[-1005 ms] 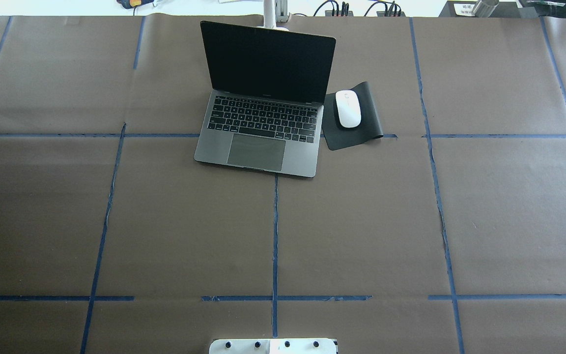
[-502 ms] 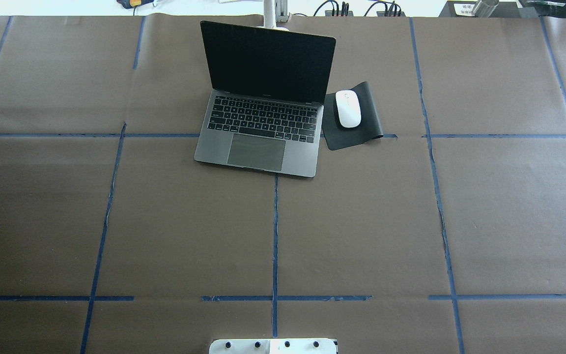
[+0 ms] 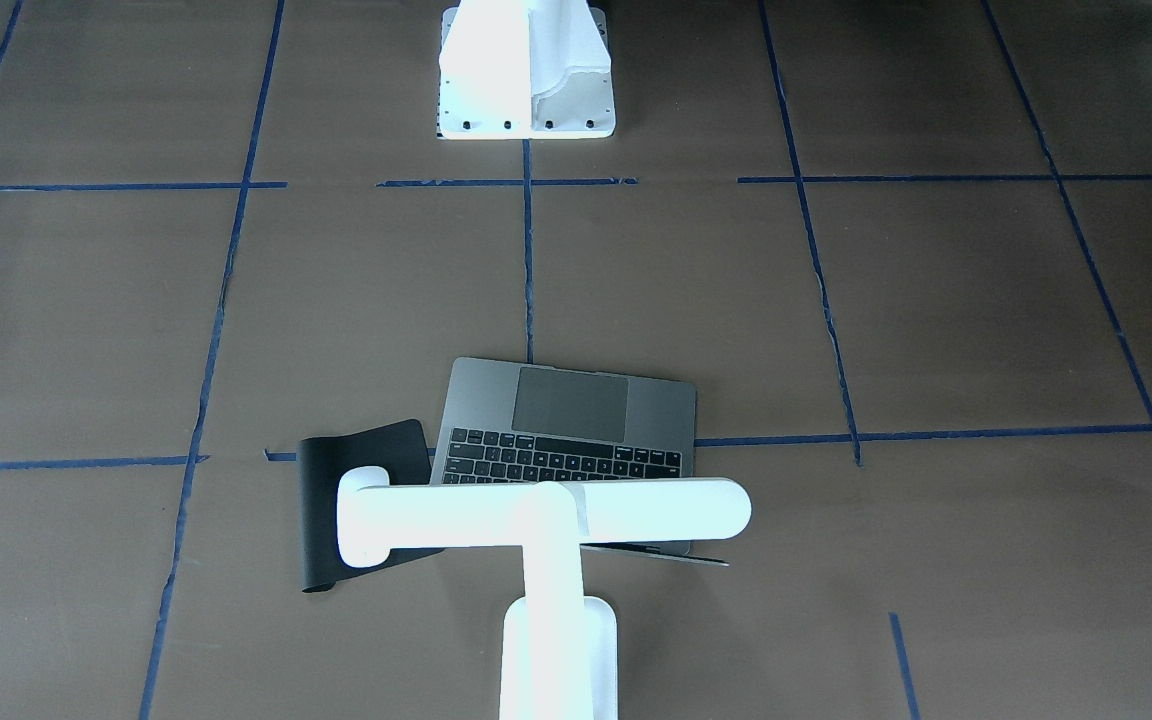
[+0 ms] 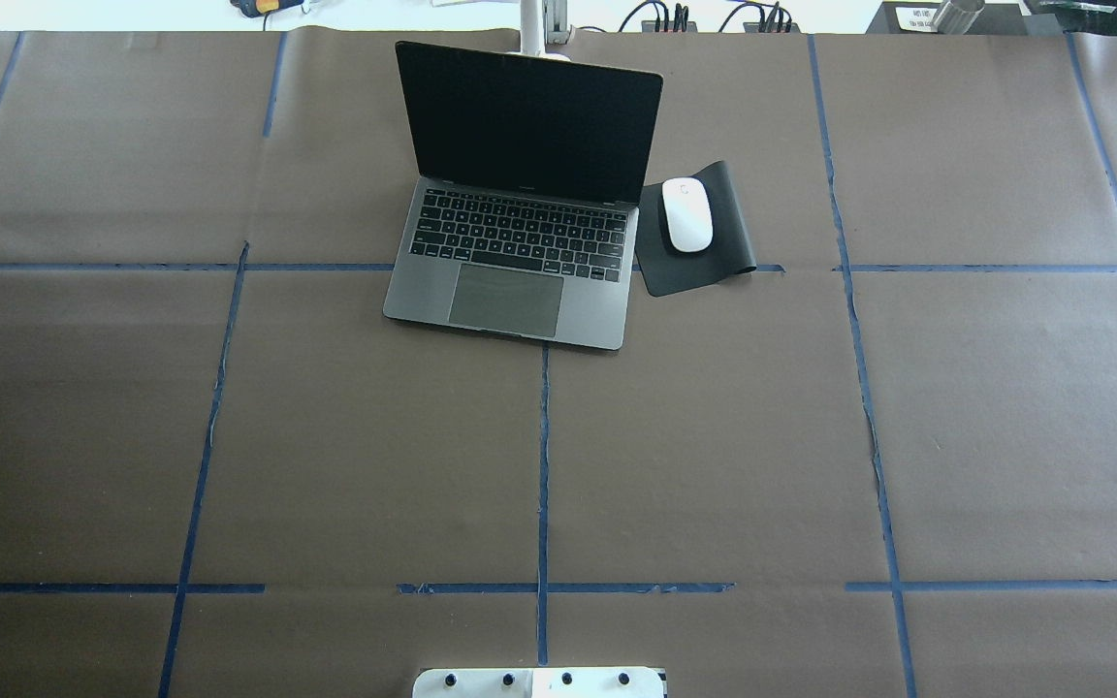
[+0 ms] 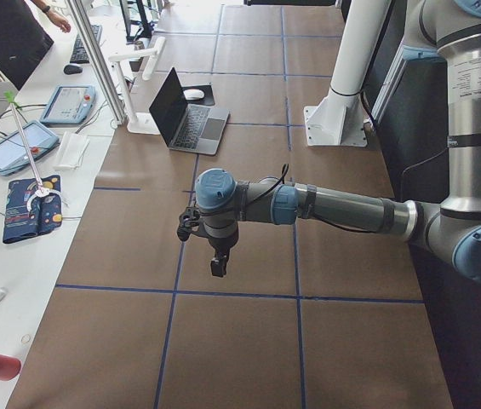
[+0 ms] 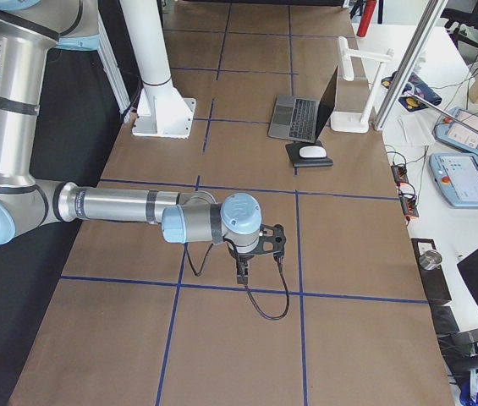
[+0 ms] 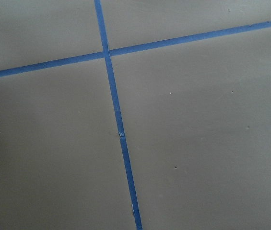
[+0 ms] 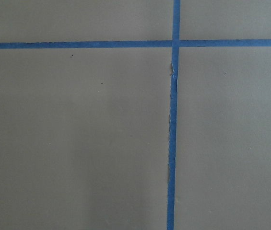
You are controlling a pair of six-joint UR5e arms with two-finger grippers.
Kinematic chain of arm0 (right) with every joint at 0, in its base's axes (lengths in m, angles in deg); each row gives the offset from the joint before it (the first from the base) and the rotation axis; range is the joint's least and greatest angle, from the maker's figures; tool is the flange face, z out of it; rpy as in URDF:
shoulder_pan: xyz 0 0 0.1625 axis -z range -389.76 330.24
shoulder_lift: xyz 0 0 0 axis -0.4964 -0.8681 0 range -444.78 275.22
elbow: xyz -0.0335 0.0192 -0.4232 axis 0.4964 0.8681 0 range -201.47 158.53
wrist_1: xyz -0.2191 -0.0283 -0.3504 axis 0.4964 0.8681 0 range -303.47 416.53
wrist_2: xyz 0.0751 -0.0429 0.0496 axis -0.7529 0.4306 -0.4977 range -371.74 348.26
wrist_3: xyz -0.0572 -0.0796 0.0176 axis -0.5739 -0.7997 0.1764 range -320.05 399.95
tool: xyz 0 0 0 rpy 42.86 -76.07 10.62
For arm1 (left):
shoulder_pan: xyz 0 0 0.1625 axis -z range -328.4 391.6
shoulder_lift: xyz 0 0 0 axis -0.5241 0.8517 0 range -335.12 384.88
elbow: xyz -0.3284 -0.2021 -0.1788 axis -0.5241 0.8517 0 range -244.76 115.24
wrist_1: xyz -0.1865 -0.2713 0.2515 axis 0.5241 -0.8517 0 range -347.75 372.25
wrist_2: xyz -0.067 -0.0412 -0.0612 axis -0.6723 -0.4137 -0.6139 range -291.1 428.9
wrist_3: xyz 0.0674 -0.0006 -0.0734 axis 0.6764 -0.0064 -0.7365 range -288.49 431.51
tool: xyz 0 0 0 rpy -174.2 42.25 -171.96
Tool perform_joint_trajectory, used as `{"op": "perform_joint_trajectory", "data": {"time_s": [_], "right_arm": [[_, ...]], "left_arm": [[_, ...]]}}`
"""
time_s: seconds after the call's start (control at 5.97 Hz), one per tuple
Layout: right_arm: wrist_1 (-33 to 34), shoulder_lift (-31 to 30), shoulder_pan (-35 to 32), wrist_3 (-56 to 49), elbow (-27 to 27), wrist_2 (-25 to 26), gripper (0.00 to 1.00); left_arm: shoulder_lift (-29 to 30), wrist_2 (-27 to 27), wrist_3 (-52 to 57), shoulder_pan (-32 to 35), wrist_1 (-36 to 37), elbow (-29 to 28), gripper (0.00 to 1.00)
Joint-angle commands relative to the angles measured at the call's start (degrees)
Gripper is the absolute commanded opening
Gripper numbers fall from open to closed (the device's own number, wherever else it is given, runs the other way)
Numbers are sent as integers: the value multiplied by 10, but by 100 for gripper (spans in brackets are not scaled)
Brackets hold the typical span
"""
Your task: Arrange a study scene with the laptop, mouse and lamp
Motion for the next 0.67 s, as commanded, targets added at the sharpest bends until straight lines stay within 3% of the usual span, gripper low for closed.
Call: {"op": "perform_joint_trajectory", "data": {"time_s": [0.0, 0.5], "right_arm": [[-2, 6, 1, 1, -4, -8, 100], [-2, 19, 1, 1, -5, -18, 100]], "left_arm": [[2, -3, 0, -1, -1, 4, 100], [2, -3, 1, -3, -1, 9, 100]]}}
